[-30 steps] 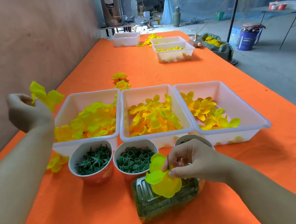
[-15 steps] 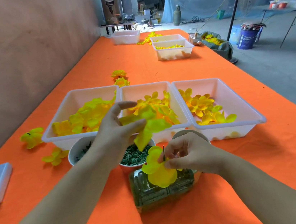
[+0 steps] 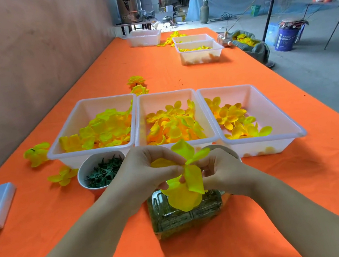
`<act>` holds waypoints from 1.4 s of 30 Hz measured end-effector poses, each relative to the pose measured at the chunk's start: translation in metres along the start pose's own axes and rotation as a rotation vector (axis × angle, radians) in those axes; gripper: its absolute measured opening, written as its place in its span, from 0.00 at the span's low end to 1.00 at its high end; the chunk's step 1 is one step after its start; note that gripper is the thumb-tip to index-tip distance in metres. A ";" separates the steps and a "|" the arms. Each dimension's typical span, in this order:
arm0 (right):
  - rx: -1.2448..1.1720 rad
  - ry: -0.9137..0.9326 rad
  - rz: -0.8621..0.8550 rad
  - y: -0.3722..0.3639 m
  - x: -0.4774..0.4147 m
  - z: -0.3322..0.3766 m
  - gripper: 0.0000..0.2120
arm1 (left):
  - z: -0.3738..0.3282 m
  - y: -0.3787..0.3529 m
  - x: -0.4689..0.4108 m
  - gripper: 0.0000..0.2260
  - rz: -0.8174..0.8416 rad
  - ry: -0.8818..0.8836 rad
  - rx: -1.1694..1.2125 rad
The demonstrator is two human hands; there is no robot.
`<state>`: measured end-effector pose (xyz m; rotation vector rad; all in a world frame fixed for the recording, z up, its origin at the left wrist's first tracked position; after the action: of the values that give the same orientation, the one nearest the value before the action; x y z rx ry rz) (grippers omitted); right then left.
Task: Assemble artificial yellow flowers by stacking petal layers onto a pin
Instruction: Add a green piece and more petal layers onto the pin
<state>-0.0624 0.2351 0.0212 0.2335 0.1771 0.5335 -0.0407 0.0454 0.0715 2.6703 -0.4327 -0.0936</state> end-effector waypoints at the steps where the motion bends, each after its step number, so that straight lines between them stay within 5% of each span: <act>1: -0.022 -0.002 -0.008 -0.001 -0.001 0.001 0.09 | 0.003 -0.001 -0.002 0.19 0.002 0.001 0.011; 5: -0.044 -0.034 0.005 -0.001 -0.002 0.000 0.07 | 0.010 -0.006 -0.001 0.04 -0.079 -0.038 0.051; 8: -0.009 -0.004 -0.007 0.001 0.000 0.002 0.02 | 0.008 -0.003 -0.001 0.06 -0.107 -0.025 0.109; 13: -0.028 0.061 -0.031 0.003 0.002 0.005 0.17 | 0.002 -0.002 -0.001 0.05 -0.086 -0.039 0.060; 17: 0.003 0.101 -0.073 -0.001 0.003 0.009 0.09 | -0.001 -0.004 -0.002 0.06 -0.076 -0.030 0.044; 24: -0.036 0.104 0.056 0.003 0.001 0.013 0.30 | -0.001 -0.007 -0.004 0.04 -0.079 -0.024 0.016; 32: -0.070 0.063 0.028 0.002 0.002 0.006 0.13 | 0.005 -0.002 -0.002 0.06 -0.039 -0.083 -0.069; 42: -0.178 0.056 0.010 0.000 0.006 0.002 0.16 | 0.010 -0.010 -0.001 0.07 -0.084 -0.022 -0.261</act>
<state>-0.0567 0.2378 0.0225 0.0459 0.1814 0.5628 -0.0401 0.0498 0.0585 2.4310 -0.2928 -0.1912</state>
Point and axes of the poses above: each hand's wrist, its own x-axis away from the middle knuckle, its own y-axis out of the back of the hand, z = x × y, the point moved 2 cm from there along -x, towards the middle knuckle, and after that the axes turned 10 degrees about -x, right-handed, at the moved point
